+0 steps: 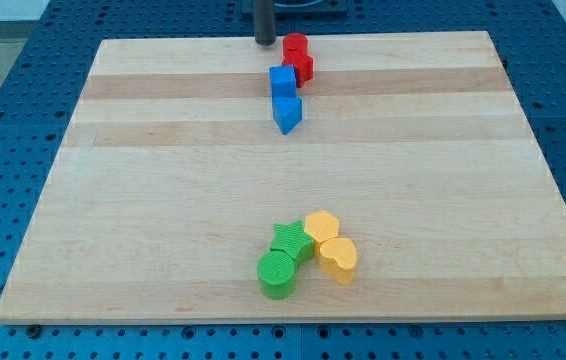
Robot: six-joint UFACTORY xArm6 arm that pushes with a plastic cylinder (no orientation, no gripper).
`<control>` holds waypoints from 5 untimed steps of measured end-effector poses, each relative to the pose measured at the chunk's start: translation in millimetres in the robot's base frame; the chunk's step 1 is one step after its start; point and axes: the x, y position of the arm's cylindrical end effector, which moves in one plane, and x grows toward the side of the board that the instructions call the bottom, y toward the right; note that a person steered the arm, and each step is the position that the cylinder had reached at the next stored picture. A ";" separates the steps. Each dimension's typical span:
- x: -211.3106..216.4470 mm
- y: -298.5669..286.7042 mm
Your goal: Place the arm at the top of the red circle
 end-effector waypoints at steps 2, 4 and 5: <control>-0.9 9.9; -0.5 19.3; 1.0 33.2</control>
